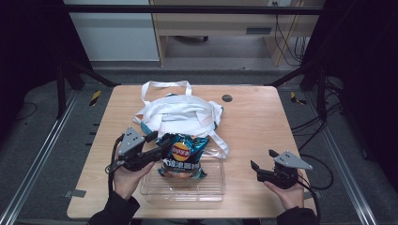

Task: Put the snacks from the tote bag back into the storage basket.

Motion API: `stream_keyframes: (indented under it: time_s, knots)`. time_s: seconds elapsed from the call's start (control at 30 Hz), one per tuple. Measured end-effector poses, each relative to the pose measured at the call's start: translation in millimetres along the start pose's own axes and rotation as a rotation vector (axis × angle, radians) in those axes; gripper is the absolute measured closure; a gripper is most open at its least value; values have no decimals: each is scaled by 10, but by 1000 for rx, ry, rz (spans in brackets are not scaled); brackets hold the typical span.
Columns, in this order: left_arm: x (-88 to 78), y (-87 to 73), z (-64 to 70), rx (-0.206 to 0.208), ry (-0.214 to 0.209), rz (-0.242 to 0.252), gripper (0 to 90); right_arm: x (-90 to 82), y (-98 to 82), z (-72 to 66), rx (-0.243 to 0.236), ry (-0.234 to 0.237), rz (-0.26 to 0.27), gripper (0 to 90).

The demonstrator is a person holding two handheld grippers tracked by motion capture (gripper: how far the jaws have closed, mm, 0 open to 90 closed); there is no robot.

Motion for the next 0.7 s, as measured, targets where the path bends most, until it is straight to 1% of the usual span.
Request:
stream_keyframes:
  time_s: [0.1,0.3,0.37,0.53,0.57,0.6,0.63,0.7]
  knots:
    - [-60,-24,5,3,-5,-11,462,-1,0,0,0,0,0,189]
    - [-157,-102,-30,4,-6,-35,447,-5,2,0,4,0,0,189]
    - [-187,-152,-41,0,-4,-43,440,-7,1,0,5,-1,-1,188]
    - [-264,-296,-107,-6,19,-60,431,-12,2,8,6,-6,0,187]
    - [-291,-369,-131,-6,22,-68,430,-10,-2,8,3,-8,-2,187]
    - [-291,-369,-131,-6,22,-68,430,-10,-2,8,3,-8,-2,187]
    - [-306,-404,-150,-5,27,-72,430,-10,-3,2,3,-6,-4,187]
    - [-336,-459,-191,-17,36,-74,429,-9,-4,1,1,-7,-3,187]
Point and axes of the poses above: each handheld gripper's, and its own axes: x roughly forward along the jaws, y roughly out of its top, z roughly to its right, the point moved 7 cm from there along x, roughly forward along the jaws, and after that the axes turned 12 degrees about -y, right-handed, at the moved point
